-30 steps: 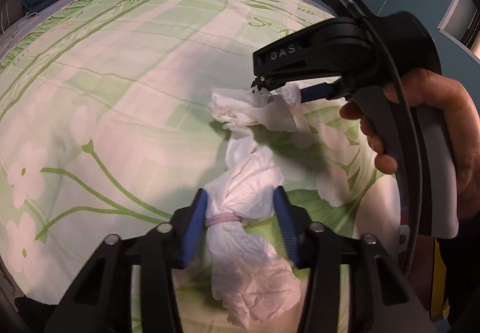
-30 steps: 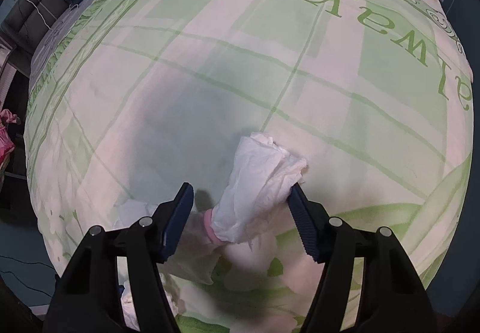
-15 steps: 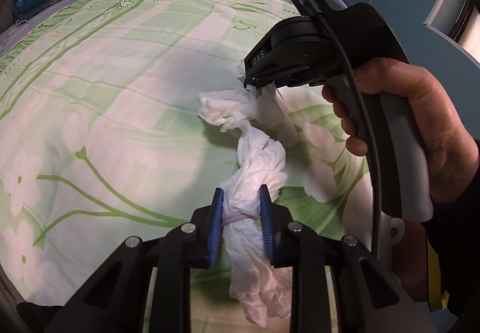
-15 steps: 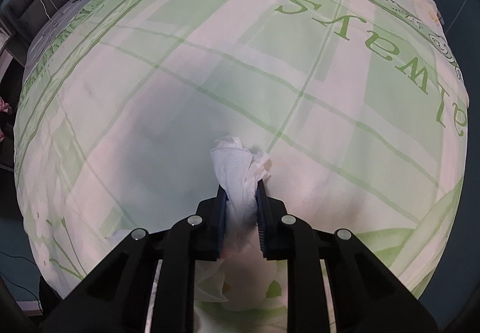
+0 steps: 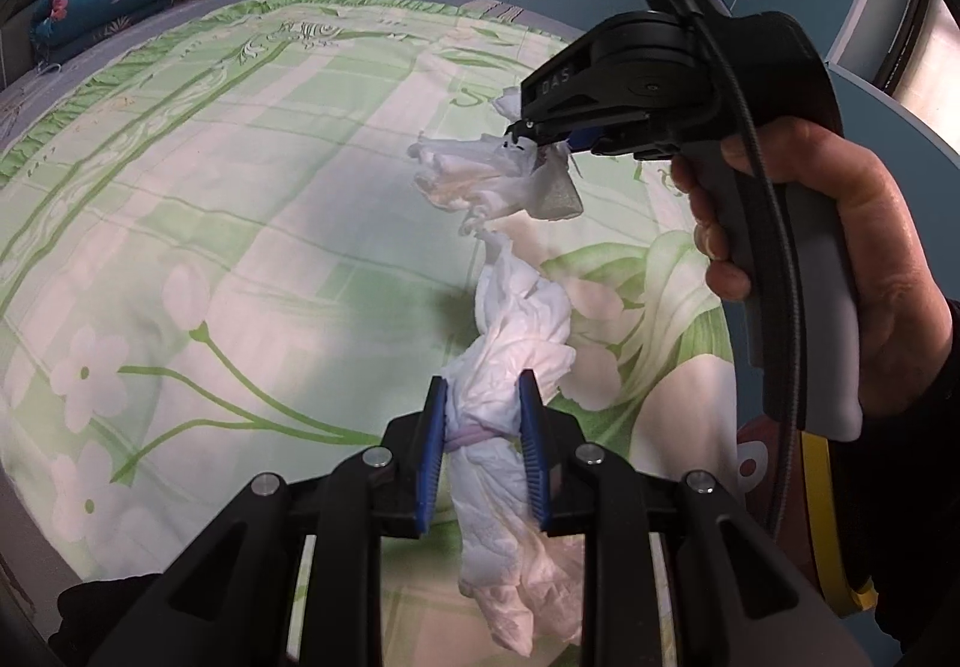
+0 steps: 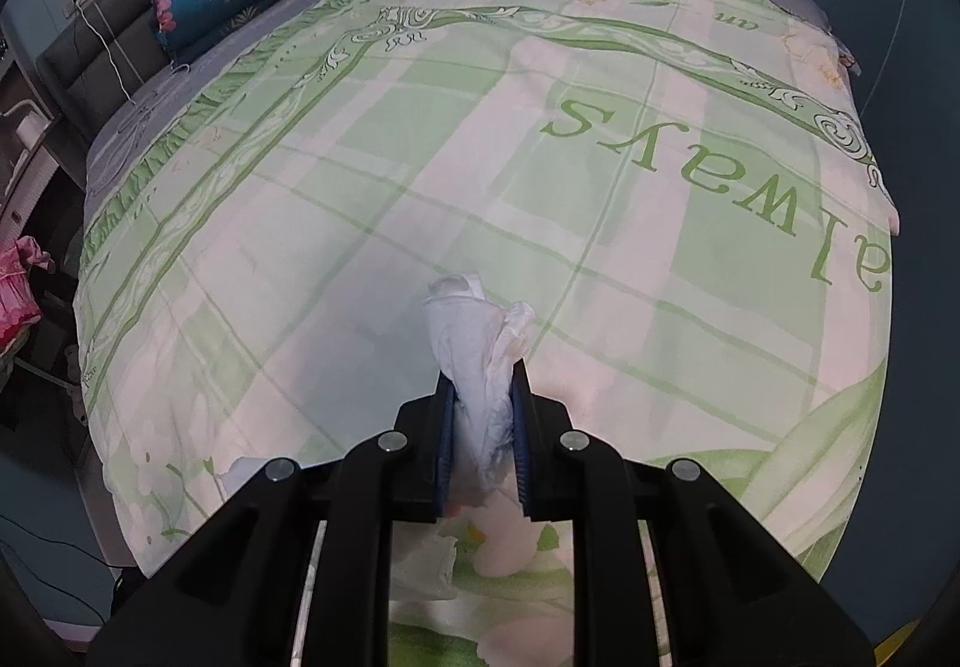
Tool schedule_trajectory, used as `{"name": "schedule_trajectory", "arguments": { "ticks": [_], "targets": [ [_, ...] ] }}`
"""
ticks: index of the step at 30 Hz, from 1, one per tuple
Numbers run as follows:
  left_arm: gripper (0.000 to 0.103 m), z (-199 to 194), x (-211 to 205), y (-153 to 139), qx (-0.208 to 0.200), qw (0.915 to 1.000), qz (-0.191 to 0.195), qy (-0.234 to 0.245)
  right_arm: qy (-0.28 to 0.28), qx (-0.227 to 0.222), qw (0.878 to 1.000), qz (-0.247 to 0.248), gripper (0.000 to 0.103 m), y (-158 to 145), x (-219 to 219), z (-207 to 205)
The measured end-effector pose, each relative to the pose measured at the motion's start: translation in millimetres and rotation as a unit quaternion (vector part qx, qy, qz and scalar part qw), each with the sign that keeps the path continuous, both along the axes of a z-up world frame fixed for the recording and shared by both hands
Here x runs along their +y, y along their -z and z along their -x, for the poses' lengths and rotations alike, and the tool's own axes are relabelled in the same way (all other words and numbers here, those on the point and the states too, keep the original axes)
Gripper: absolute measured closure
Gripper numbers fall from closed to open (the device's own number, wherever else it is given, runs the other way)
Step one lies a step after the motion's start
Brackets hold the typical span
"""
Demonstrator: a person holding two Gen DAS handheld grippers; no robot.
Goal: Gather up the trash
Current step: 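Lift both white tissues and carry them over the bin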
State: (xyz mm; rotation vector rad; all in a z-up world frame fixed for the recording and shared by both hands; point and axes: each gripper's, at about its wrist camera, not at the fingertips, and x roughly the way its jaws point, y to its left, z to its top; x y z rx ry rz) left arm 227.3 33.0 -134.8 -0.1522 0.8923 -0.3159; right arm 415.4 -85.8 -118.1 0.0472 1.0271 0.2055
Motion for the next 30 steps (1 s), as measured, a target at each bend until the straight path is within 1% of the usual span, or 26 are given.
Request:
{"name": "schedule_trajectory", "arguments": {
  "ticks": [6, 8, 13, 19, 24, 30],
  "targets": [
    [0.081, 13.7, -1.4, -15.3, -0.019, 0.9998, -0.009, -0.007, 0.005, -0.026, 1.000, -0.016, 0.087, -30.0, -13.2, 22.7],
    [0.081, 16.7, -1.4, -19.1, -0.025, 0.9995, -0.013, -0.010, 0.006, -0.032, 0.999, -0.018, 0.087, -35.9, -16.4, 28.7],
    [0.081, 24.1, 3.9, -30.5, -0.041, 0.9985, -0.023, -0.030, 0.008, -0.050, 0.998, -0.028, 0.087, -53.0, -29.0, 49.8],
    [0.081, 32.3, 14.5, -53.6, -0.067, 0.9958, -0.026, -0.056, 0.020, -0.071, 0.996, -0.044, 0.087, -72.6, -54.7, 79.8],
    [0.081, 44.7, 8.5, -73.9, -0.100, 0.9928, -0.034, -0.056, 0.033, -0.089, 0.994, -0.063, 0.087, -86.6, -77.5, 108.0],
    [0.081, 60.6, -3.6, -92.9, -0.127, 0.9904, -0.038, -0.042, 0.047, -0.112, 0.989, -0.081, 0.087, -102.6, -103.6, 141.9]
  ]
}}
